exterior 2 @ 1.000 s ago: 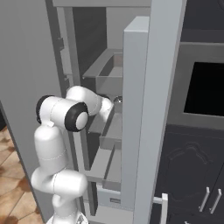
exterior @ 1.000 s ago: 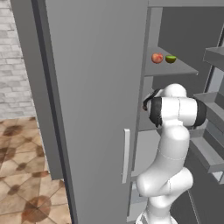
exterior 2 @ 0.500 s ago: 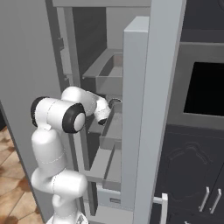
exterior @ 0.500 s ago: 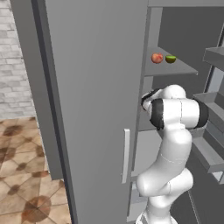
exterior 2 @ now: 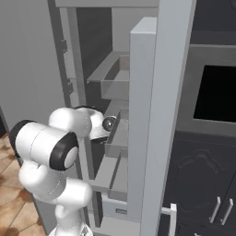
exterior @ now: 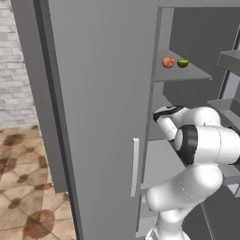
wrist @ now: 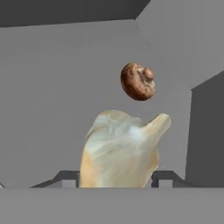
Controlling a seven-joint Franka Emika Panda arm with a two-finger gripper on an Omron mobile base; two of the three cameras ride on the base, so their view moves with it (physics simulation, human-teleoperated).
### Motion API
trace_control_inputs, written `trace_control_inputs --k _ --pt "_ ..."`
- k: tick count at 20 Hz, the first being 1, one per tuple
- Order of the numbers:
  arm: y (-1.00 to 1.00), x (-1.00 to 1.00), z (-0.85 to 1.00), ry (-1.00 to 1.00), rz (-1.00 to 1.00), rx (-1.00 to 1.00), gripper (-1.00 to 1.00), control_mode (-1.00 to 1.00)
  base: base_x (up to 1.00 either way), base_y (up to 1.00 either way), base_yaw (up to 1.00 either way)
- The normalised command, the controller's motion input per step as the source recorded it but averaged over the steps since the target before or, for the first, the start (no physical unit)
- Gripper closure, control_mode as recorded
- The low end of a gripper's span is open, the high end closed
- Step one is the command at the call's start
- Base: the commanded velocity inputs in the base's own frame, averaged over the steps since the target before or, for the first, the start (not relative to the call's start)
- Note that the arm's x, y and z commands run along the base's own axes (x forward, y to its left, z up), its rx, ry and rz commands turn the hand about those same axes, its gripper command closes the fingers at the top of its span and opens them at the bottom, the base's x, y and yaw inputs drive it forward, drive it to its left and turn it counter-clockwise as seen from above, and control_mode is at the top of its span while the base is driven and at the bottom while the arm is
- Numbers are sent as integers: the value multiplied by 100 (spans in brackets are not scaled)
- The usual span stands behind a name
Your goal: Take the garlic and mushroom from the second highest rack and move them to the highest rack where the kiwi and peach are located, to maximize freezer space. Close the freezer door after rearranging.
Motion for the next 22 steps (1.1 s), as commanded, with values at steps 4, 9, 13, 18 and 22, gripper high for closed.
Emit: trace_control_inputs --k 4,9,13,18,22 --pt "16 -49 97 -1 6 -7 100 -100 0 0 0" --pt "22 -24 100 0 7 -14 100 -100 0 0 0" --pt "11 -24 100 0 5 -17 100 -100 0 0 0" --pt "0 -36 100 0 3 -8 100 -100 0 0 0" --pt "7 -76 82 11 1 0 100 -100 0 0 0"
